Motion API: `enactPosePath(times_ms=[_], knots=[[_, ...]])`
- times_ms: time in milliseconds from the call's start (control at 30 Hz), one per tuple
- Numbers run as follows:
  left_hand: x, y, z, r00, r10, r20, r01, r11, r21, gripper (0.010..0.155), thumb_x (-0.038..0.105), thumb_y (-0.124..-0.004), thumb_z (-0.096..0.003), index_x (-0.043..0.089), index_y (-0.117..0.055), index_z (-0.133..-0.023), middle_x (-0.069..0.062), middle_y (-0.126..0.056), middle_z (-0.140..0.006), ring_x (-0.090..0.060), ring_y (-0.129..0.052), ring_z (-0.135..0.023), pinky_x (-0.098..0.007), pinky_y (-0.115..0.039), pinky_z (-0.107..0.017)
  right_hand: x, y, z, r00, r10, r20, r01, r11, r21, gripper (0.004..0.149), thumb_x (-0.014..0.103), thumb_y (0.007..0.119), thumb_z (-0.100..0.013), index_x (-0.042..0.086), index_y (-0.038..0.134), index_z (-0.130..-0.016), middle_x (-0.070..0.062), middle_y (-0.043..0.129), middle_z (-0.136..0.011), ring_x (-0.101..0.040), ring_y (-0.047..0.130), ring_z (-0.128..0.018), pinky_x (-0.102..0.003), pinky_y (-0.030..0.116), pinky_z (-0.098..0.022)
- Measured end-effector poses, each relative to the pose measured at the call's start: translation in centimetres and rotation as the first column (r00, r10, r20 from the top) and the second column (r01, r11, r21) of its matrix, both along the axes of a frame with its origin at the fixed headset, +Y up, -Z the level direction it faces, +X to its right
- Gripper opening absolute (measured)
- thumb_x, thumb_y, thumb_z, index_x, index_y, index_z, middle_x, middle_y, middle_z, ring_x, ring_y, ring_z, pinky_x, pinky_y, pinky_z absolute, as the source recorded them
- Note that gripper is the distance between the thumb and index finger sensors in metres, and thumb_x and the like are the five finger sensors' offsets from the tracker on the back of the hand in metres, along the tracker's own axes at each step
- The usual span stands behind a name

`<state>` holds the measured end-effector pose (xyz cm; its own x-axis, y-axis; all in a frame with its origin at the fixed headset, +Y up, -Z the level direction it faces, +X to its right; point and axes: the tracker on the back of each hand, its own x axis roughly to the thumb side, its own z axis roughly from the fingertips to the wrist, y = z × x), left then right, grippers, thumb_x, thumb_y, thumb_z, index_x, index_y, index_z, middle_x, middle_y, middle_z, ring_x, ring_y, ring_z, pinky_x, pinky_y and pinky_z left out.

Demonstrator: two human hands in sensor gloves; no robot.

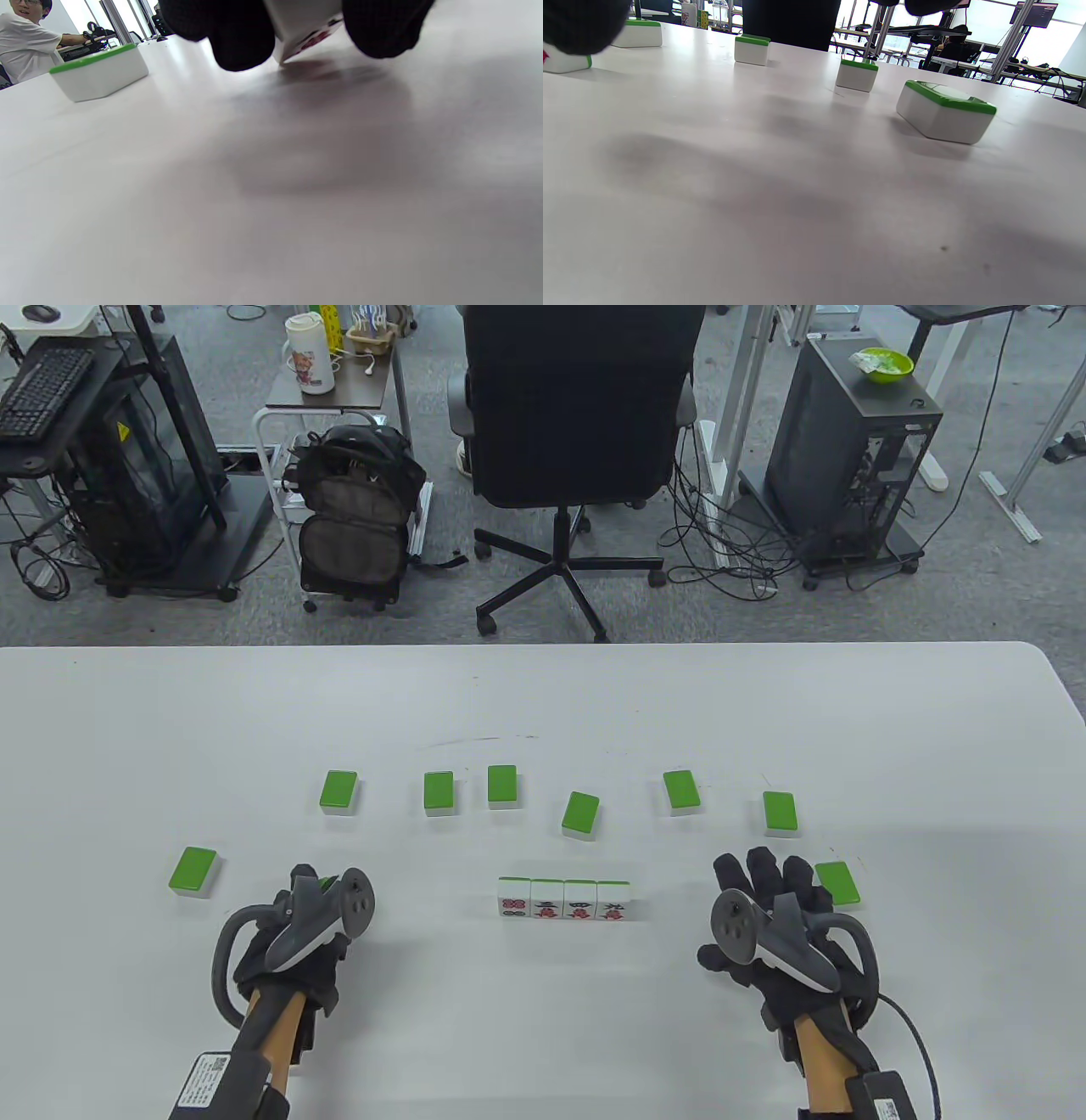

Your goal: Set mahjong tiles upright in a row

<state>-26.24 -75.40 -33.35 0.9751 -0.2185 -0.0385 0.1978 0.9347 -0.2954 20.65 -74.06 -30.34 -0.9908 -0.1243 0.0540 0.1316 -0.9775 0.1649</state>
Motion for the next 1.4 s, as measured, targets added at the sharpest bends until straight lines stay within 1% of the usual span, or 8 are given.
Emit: enactPosePath(times_ms=[267, 400, 600, 800, 1000, 1133, 1267, 1400], knots=[[3.3, 2.5, -0.7, 0.992, 0.014, 0.123, -0.015, 1.000, 0.009, 0.050, 0.038, -0.080, -0.0626, 0.035, -0.054, -0.105, -0.007, -0.070, -0.115, -0.029, -0.090, -0.083, -0.040, -0.076, -0.069, 0.0, 0.0, 0.0, 1.000, -0.004, -0.001, 0.004, 1.000, 0.004, 0.102, 0.070, 0.069, -0.037, 0.030, 0.007, -0.108, -0.018, 0.017, -0.120, -0.060, 0.032, -0.109, -0.074, 0.045, -0.075], [5.7, 3.9, -1.1, 0.973, 0.054, 0.223, -0.049, 0.998, -0.026, 0.053, 0.039, -0.081, -0.0616, 0.036, -0.054, -0.106, -0.003, -0.071, -0.115, -0.027, -0.090, -0.083, -0.038, -0.075, -0.069, 0.1, 0.0, 0.0, 1.000, -0.008, -0.003, 0.008, 1.000, 0.008, 0.102, 0.070, 0.069, -0.037, 0.030, 0.007, -0.108, -0.015, 0.017, -0.121, -0.060, 0.032, -0.109, -0.074, 0.045, -0.075], [8.8, 5.0, -1.7, 0.941, 0.125, 0.316, -0.108, 0.992, -0.070, 0.057, 0.039, -0.082, -0.0606, 0.036, -0.052, -0.109, 0.000, -0.072, -0.115, -0.025, -0.089, -0.085, -0.037, -0.074, -0.069, 0.1, 0.0, 0.0, 1.000, -0.007, -0.005, 0.007, 1.000, 0.006, 0.102, 0.070, 0.069, -0.037, 0.030, 0.008, -0.108, -0.012, 0.018, -0.121, -0.060, 0.032, -0.109, -0.074, 0.045, -0.075], [11.1, 4.8, -2.8, 0.928, 0.120, 0.354, -0.088, 0.991, -0.104, 0.063, 0.040, -0.085, -0.0584, 0.036, -0.051, -0.111, 0.006, -0.074, -0.113, -0.023, -0.089, -0.086, -0.036, -0.075, -0.070, 0.3, 0.3, 0.1, 1.000, -0.014, -0.006, 0.015, 1.000, 0.019, 0.102, 0.070, 0.069, -0.037, 0.030, 0.008, -0.108, -0.012, 0.018, -0.122, -0.060, 0.032, -0.109, -0.074, 0.045, -0.075], [12.6, 3.7, -3.6, 0.906, 0.137, 0.400, -0.092, 0.987, -0.129, 0.069, 0.041, -0.086, -0.0567, 0.034, -0.047, -0.113, 0.009, -0.075, -0.113, -0.022, -0.089, -0.087, -0.036, -0.074, -0.071, 0.4, 0.4, 0.1, 1.000, -0.022, -0.007, 0.022, 0.999, 0.024, 0.102, 0.070, 0.069, -0.037, 0.030, 0.008, -0.108, -0.012, 0.018, -0.122, -0.060, 0.032, -0.109, -0.074, 0.045, -0.075], [13.7, 3.2, -4.3, 0.896, 0.155, 0.416, -0.100, 0.984, -0.150, 0.069, 0.040, -0.086, -0.0564, 0.034, -0.048, -0.113, 0.010, -0.075, -0.113, -0.022, -0.089, -0.088, -0.036, -0.074, -0.071, 0.4, 0.4, 0.1, 0.999, -0.039, -0.009, 0.039, 0.999, 0.017, 0.102, 0.070, 0.069, -0.037, 0.030, 0.008, -0.108, -0.012, 0.018, -0.122, -0.060, 0.032, -0.109, -0.074, 0.045, -0.075], [14.5, 2.5, -4.2, 0.891, 0.105, 0.441, -0.043, 0.988, -0.148, 0.070, 0.040, -0.087, -0.0562, 0.034, -0.047, -0.113, 0.010, -0.075, -0.113, -0.022, -0.089, -0.087, -0.036, -0.074, -0.071, 0.6, 0.6, 0.1, 0.999, -0.042, -0.007, 0.043, 0.999, 0.029, 0.102, 0.070, 0.069, -0.037, 0.030, 0.009, -0.108, -0.011, 0.018, -0.122, -0.060, 0.033, -0.109, -0.074, 0.045, -0.075], [14.6, 2.0, -4.1, 0.889, 0.097, 0.448, -0.036, 0.989, -0.144, 0.071, 0.040, -0.087, -0.0564, 0.033, -0.047, -0.114, 0.010, -0.075, -0.112, -0.023, -0.089, -0.087, -0.036, -0.074, -0.071, 0.8, 0.7, 0.1, 0.998, -0.055, -0.001, 0.055, 0.998, 0.035, 0.102, 0.070, 0.069, -0.037, 0.030, 0.008, -0.108, -0.012, 0.018, -0.122, -0.060, 0.033, -0.109, -0.074, 0.045, -0.075]])
